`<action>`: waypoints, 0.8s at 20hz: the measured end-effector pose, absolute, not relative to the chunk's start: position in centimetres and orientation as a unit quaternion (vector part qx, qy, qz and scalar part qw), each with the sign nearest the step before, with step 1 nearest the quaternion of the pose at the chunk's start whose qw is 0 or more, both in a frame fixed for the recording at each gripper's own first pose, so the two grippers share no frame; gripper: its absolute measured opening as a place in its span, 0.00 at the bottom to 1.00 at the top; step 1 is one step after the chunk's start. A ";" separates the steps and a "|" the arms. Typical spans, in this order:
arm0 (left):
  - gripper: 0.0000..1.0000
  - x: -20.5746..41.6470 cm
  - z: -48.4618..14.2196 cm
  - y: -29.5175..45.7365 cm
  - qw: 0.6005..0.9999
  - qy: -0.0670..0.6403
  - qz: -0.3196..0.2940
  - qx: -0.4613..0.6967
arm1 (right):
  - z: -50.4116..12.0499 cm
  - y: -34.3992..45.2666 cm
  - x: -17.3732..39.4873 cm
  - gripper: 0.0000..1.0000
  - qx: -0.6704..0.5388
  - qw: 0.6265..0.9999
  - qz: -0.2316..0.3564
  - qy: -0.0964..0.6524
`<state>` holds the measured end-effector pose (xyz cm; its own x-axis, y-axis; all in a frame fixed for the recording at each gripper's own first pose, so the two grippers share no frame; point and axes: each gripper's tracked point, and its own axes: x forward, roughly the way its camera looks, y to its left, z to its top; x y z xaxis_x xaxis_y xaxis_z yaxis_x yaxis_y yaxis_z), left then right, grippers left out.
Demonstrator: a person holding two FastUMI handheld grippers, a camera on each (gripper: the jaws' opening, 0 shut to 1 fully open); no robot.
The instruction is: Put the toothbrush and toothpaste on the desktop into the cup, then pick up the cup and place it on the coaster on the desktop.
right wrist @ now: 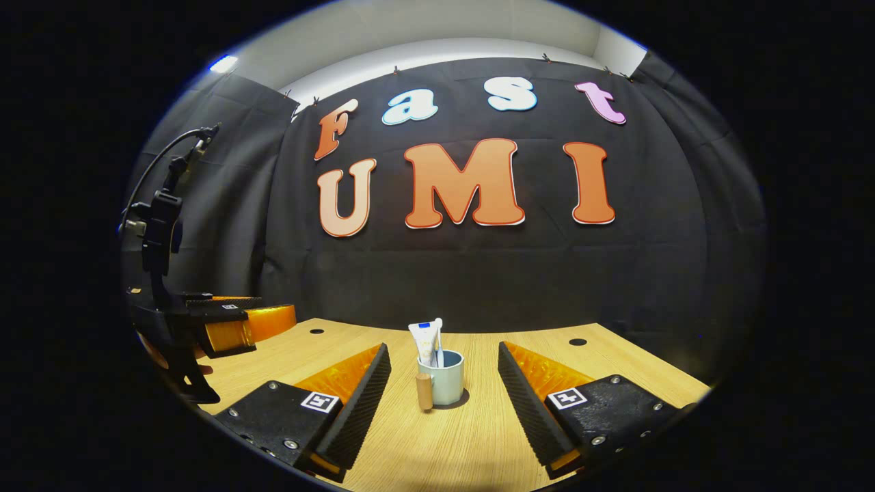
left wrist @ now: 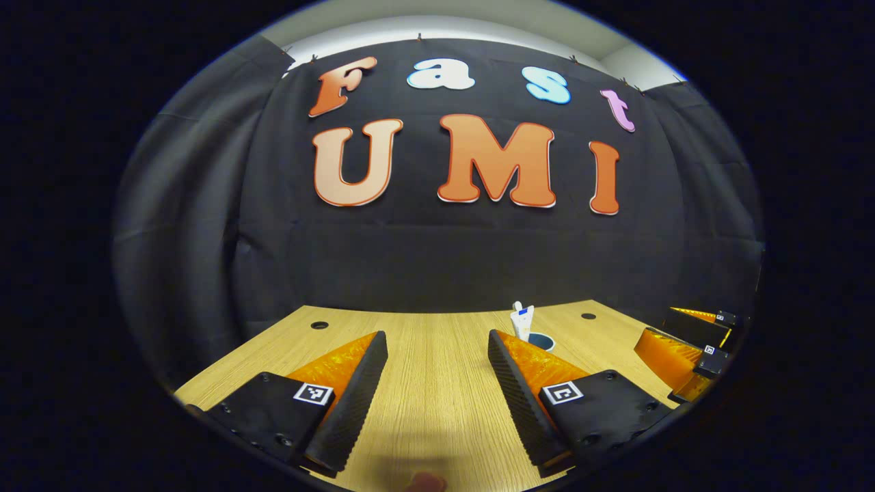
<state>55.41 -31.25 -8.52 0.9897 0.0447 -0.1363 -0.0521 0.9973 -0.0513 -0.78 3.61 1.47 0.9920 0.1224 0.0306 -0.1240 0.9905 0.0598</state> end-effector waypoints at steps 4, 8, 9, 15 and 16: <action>0.96 54.9 -8.1 -31.2 0.999 0.038 0.033 -0.016 | 2.2 4.6 -1.1 0.95 0.025 0.998 0.058 -0.027; 0.95 54.2 -7.4 -30.2 0.999 0.013 0.047 -0.007 | 2.8 5.4 -1.6 0.95 0.031 0.997 0.058 -0.037; 0.95 53.9 -7.2 -30.0 0.999 0.006 0.053 0.002 | 3.0 5.5 -1.7 0.95 0.030 0.997 0.057 -0.041; 0.95 52.7 -7.0 -29.7 0.997 -0.015 0.070 0.007 | 3.9 5.3 -2.2 0.95 0.018 0.996 0.059 -0.060; 0.95 52.7 -7.2 -29.6 0.997 -0.015 0.071 0.001 | 3.8 5.1 -2.2 0.95 0.017 0.996 0.058 -0.062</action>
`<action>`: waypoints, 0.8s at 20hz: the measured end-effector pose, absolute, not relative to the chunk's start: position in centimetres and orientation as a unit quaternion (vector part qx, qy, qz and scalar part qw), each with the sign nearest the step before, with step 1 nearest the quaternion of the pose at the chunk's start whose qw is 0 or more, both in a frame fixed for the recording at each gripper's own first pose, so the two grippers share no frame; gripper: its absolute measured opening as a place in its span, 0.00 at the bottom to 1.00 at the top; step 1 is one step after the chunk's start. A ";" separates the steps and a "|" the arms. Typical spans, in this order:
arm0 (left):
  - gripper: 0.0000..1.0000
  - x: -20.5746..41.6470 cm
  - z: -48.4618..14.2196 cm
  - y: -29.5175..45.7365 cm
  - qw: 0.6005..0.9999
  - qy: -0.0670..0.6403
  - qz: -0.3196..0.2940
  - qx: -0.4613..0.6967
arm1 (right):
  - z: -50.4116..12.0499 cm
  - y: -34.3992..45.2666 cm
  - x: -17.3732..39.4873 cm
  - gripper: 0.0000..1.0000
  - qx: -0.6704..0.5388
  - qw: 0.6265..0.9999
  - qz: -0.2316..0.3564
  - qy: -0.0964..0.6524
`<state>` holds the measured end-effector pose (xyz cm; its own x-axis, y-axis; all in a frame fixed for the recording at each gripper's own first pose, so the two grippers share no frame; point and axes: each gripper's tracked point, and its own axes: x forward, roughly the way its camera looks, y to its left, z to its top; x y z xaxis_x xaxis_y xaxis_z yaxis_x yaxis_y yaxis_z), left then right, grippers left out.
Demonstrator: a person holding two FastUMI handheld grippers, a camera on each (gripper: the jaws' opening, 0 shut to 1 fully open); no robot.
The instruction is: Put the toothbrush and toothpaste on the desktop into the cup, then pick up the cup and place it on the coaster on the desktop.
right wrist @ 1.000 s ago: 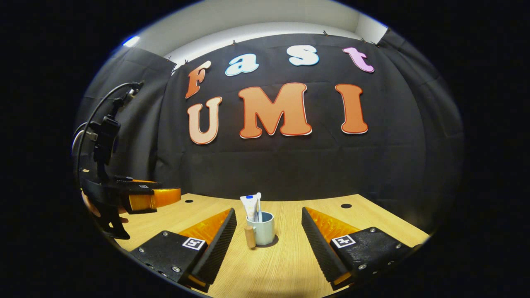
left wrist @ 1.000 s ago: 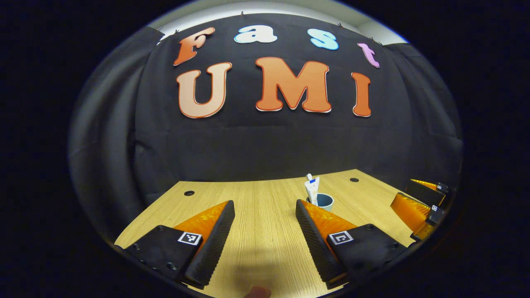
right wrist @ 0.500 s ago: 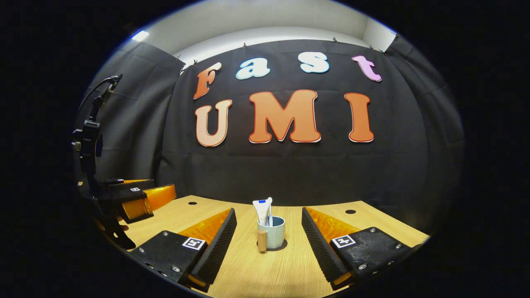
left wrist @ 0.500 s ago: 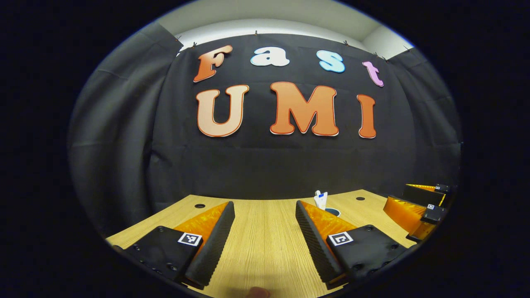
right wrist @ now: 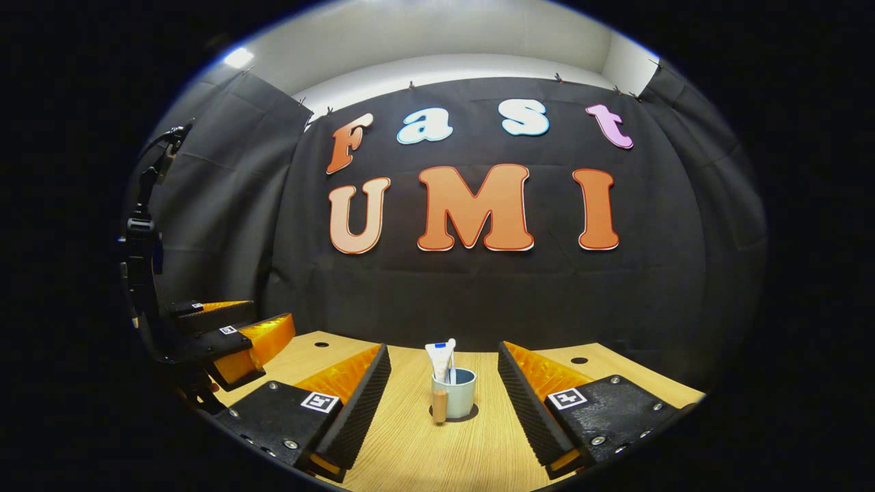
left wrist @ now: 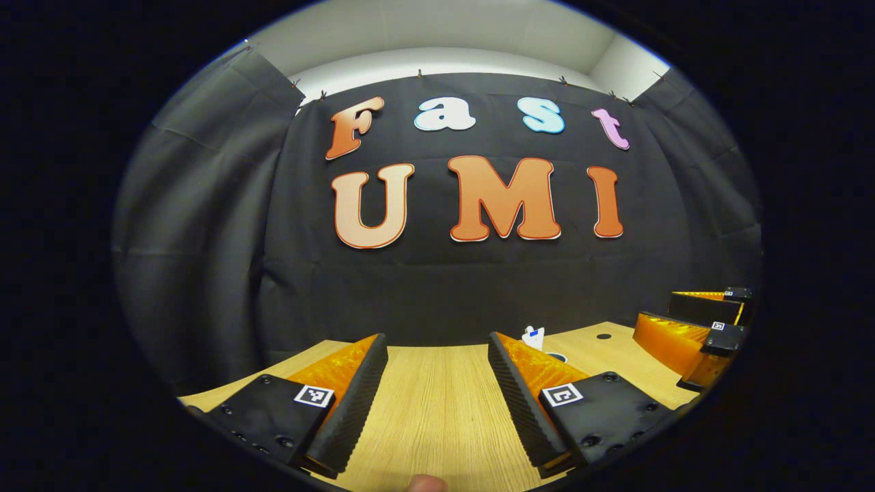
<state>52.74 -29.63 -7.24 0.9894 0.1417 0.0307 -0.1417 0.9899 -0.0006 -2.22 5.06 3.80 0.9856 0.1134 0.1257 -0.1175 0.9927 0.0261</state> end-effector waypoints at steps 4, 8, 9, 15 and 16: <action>0.95 53.0 -7.7 -30.1 0.997 -0.016 0.072 -0.011 | 3.3 3.9 -1.6 0.95 0.015 0.997 0.050 -0.059; 0.96 54.1 -8.2 -30.1 0.997 -0.015 0.076 -0.029 | 2.3 2.9 -0.9 0.95 0.022 0.997 0.043 -0.055; 0.96 54.4 -8.2 -29.9 0.996 -0.018 0.079 -0.033 | 2.1 2.7 -0.6 0.95 0.023 0.997 0.042 -0.053; 0.96 56.4 -10.3 -29.2 0.995 -0.011 0.090 -0.048 | 1.3 1.8 0.8 0.95 0.017 0.998 0.033 -0.049; 0.95 56.7 -10.4 -29.2 0.995 -0.012 0.089 -0.046 | 1.2 1.8 1.0 0.95 0.017 0.998 0.032 -0.049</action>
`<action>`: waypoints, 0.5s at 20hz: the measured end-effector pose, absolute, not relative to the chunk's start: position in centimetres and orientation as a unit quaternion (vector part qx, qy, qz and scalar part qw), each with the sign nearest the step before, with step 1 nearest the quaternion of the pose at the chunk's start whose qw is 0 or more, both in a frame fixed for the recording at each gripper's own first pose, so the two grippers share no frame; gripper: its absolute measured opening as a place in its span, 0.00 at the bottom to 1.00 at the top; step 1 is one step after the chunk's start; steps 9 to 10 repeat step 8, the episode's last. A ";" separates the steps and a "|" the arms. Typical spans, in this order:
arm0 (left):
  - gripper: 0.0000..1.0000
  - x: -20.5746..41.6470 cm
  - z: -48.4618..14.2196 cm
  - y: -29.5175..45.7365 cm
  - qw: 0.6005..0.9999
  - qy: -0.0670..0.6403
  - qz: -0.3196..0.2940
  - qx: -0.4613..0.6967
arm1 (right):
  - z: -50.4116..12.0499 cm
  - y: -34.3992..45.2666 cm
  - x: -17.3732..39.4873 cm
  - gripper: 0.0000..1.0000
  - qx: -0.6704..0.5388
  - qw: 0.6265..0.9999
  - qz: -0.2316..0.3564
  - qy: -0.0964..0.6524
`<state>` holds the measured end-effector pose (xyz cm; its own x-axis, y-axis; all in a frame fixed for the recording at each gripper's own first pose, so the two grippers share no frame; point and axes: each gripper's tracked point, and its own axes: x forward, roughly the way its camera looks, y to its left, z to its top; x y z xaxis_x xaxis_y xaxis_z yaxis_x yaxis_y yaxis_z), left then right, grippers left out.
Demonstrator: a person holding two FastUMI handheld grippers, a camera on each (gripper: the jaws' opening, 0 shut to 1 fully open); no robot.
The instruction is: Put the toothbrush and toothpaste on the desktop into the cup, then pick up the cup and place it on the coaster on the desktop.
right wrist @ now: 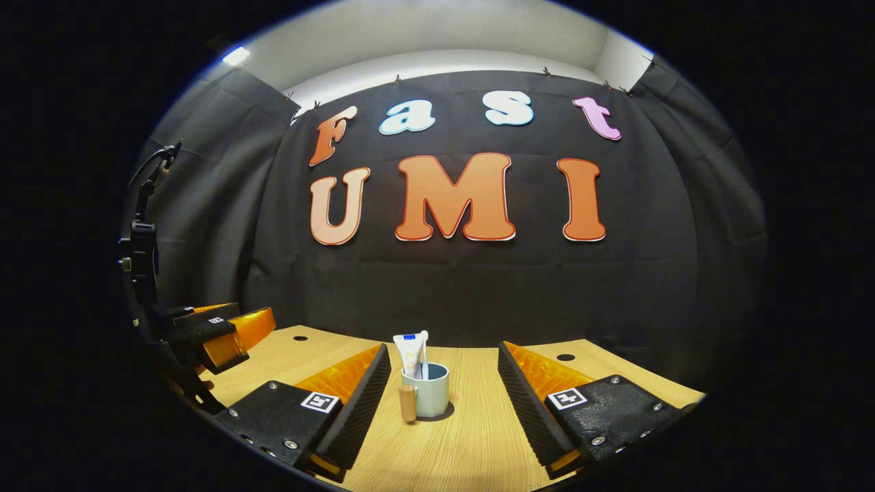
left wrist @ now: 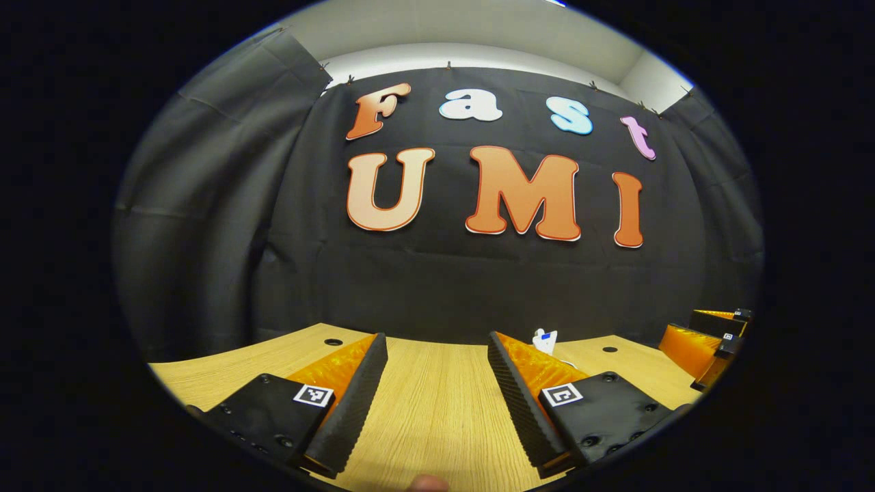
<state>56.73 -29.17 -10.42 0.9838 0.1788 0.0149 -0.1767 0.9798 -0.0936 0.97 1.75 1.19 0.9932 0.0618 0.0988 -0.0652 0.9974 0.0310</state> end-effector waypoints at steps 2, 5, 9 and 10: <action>0.95 57.1 -10.4 -29.0 0.995 -0.014 0.091 -0.042 | 0.9 1.8 1.4 0.95 0.017 0.998 0.031 -0.048; 0.95 57.5 -10.4 -28.7 0.995 -0.022 0.091 -0.044 | 0.4 1.5 2.0 0.95 0.018 0.998 0.028 -0.048; 0.95 57.7 -10.7 -28.3 0.994 -0.028 0.094 -0.048 | -0.3 1.8 2.5 0.95 0.018 0.998 0.031 -0.042; 0.95 57.7 -10.7 -28.3 0.994 -0.028 0.094 -0.048 | -0.3 1.8 2.5 0.95 0.018 0.998 0.031 -0.042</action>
